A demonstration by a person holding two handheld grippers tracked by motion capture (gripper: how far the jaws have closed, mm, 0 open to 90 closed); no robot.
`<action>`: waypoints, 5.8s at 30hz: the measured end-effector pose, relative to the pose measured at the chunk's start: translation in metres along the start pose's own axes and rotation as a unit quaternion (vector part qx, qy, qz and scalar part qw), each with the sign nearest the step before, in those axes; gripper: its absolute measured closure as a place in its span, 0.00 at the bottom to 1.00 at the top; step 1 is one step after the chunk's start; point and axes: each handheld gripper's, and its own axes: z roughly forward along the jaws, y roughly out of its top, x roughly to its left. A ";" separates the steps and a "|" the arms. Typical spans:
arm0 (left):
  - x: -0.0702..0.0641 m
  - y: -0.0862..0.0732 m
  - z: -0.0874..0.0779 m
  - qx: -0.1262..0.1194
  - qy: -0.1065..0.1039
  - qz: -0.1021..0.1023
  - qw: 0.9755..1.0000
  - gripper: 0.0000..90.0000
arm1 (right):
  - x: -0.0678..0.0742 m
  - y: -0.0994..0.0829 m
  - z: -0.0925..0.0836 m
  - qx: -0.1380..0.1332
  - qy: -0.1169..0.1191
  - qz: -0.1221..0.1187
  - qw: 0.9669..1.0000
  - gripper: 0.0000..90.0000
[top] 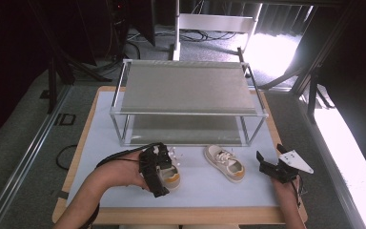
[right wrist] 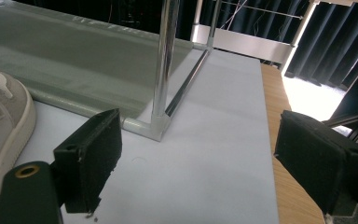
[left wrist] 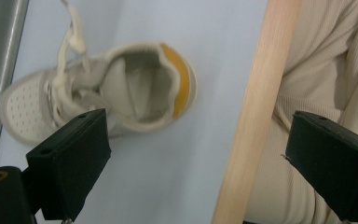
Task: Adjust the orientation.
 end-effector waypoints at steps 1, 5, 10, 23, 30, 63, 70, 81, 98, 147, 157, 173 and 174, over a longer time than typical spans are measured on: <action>0.000 0.003 0.002 0.000 -0.002 0.000 1.000 0.13 | 0.000 0.000 0.000 0.000 0.000 0.000 1.000 0.16; -0.001 0.013 0.014 0.013 -0.006 0.004 1.000 0.17 | 0.000 0.000 0.000 0.000 0.001 -0.001 1.000 0.16; 0.003 0.023 0.030 0.026 -0.018 0.000 0.999 0.33 | 0.000 0.000 0.000 0.000 0.000 0.001 1.000 0.16; 0.020 0.030 0.056 0.066 -0.039 -0.018 0.997 0.62 | 0.000 0.000 0.000 0.001 0.001 -0.001 1.000 0.16; 0.019 0.028 0.066 0.078 -0.030 0.025 0.996 0.70 | 0.000 0.000 0.000 0.001 0.001 -0.001 1.000 0.17; 0.006 0.039 0.068 0.091 -0.066 0.195 0.974 0.84 | 0.000 0.000 0.000 -0.001 0.000 -0.003 1.000 0.17; 0.010 0.040 0.069 0.107 -0.046 0.140 0.983 0.64 | 0.000 0.000 -0.001 -0.005 -0.001 -0.002 1.000 0.16; 0.013 0.038 0.067 0.071 -0.060 0.110 0.990 0.51 | -0.001 0.003 0.007 0.043 0.068 -0.015 0.997 0.15; 0.012 0.039 0.062 0.067 -0.061 0.119 0.989 0.51 | -0.015 0.036 0.004 0.160 0.259 -0.111 0.946 0.16; 0.009 0.037 0.065 0.079 -0.065 0.110 0.989 0.51 | 0.078 0.138 0.016 0.385 0.363 -0.451 0.719 0.41; 0.009 0.037 0.065 0.081 -0.066 0.109 0.989 0.51 | 0.105 0.136 0.020 0.362 0.414 -0.490 0.676 0.61; 0.010 0.034 0.065 0.072 -0.064 0.110 0.989 0.51 | 0.124 0.108 0.034 0.394 0.413 -0.533 0.625 0.84; 0.010 0.034 0.064 0.072 -0.064 0.110 0.989 0.51 | 0.124 0.109 0.033 0.397 0.416 -0.525 0.628 0.84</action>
